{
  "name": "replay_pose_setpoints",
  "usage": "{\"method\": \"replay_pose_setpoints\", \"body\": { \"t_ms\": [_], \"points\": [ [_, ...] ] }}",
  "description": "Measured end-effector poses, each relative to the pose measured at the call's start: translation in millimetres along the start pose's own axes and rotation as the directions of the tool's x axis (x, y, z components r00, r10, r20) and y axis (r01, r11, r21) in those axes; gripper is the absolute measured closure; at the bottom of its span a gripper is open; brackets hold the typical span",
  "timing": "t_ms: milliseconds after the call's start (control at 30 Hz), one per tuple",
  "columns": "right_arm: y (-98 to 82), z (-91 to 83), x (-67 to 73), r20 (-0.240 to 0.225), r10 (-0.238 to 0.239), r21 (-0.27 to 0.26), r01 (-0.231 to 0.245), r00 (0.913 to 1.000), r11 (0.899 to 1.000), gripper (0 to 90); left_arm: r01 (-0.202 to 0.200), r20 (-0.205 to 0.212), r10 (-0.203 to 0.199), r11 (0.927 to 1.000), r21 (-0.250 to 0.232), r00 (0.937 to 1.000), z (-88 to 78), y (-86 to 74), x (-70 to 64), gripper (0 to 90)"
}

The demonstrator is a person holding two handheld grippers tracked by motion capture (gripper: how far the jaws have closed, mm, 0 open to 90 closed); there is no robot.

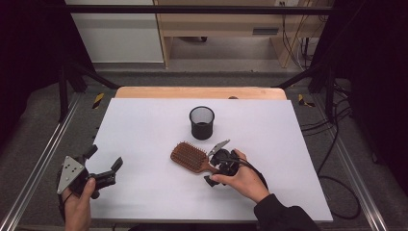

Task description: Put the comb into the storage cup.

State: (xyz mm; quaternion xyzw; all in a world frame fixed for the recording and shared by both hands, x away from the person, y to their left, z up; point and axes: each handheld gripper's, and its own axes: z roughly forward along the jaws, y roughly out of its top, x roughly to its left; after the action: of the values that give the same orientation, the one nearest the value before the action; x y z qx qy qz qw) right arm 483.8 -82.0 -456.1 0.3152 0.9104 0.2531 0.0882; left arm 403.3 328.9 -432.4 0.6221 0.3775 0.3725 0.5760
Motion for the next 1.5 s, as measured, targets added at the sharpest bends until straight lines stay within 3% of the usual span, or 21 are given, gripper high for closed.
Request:
{"method": "replay_pose_setpoints", "body": {
  "t_ms": [333,833,1500],
  "points": [
    [1.7,6.6,2.7,-0.01,0.003,0.015,-0.003,0.9999,1.0,11.4,0.0,0.003,0.0,1.0,0.0,1.0,0.0,0.1,0.0,1.7],
    [6.3,10.2,3.5,-0.016,-0.019,0.056,0.02,0.9997,0.998,27.7,0.003,0.006,-0.003,1.0,-0.001,1.0,0.0,0.4,0.3,1.7],
    [14.7,10.6,2.4,-0.024,-0.058,0.067,0.059,0.998,0.996,45.7,0.003,0.007,-0.003,1.0,-0.001,1.0,0.0,0.6,0.2,1.8]
  ]
}}
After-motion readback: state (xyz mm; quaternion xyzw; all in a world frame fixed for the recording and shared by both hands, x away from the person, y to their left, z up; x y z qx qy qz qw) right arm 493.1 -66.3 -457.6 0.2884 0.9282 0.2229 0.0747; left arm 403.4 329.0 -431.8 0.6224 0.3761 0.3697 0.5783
